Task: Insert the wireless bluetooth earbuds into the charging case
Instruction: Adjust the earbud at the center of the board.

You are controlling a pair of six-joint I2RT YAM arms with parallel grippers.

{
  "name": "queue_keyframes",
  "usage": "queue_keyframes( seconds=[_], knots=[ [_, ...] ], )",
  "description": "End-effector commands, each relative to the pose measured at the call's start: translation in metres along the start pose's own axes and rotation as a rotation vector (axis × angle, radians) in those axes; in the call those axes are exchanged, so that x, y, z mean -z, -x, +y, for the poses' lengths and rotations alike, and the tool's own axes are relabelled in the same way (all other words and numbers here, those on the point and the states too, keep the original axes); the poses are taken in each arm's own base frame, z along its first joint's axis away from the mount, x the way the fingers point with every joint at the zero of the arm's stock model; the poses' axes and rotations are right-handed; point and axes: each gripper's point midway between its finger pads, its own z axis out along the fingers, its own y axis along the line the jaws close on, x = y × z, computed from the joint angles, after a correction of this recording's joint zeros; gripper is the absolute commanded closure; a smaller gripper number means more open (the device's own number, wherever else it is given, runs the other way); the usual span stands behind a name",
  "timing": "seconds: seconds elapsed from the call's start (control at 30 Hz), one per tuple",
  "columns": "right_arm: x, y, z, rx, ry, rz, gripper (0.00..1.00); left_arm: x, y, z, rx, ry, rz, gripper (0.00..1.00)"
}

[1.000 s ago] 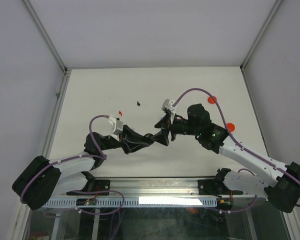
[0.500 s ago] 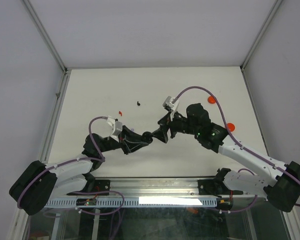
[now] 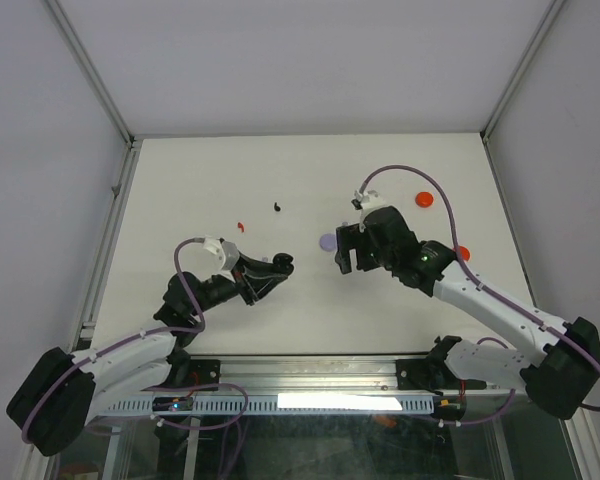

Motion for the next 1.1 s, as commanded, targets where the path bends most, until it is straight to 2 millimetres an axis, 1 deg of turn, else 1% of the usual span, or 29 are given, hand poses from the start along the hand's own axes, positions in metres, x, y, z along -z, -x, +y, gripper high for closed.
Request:
queue_keyframes(
  seconds=[0.0, 0.1, 0.23, 0.33, 0.43, 0.63, 0.73, 0.87, 1.07],
  knots=[
    [0.0, -0.022, -0.054, -0.158, -0.246, 0.059, 0.17, 0.004, 0.002, 0.022, -0.064, 0.125, 0.015, 1.0],
    [-0.003, -0.037, -0.078, -0.228, -0.32, 0.095, 0.17, 0.01, 0.005, 0.031, -0.087, 0.186, 0.005, 1.0],
    [-0.007, -0.048, -0.106, -0.321, -0.368, 0.119, 0.17, 0.017, 0.008, 0.034, -0.115, 0.215, -0.027, 1.0],
    [-0.013, -0.057, -0.12, -0.36, -0.398, 0.154, 0.18, 0.02, 0.008, 0.039, -0.131, 0.241, -0.034, 1.0],
    [-0.019, -0.067, -0.133, -0.378, -0.435, 0.196, 0.21, 0.021, 0.008, 0.037, -0.14, 0.234, -0.034, 1.0],
    [-0.032, -0.086, -0.144, -0.406, -0.446, 0.257, 0.27, 0.022, 0.009, 0.038, -0.147, 0.242, -0.038, 1.0],
    [-0.036, -0.092, -0.149, -0.409, -0.459, 0.277, 0.33, 0.021, 0.007, 0.039, -0.144, 0.243, -0.03, 1.0],
    [-0.044, -0.096, -0.15, -0.411, -0.446, 0.297, 0.42, 0.019, 0.003, 0.039, -0.143, 0.233, -0.015, 1.0],
    [-0.054, -0.1, -0.15, -0.41, -0.445, 0.334, 0.5, 0.019, 0.003, 0.037, -0.144, 0.221, -0.012, 1.0]
  ],
)
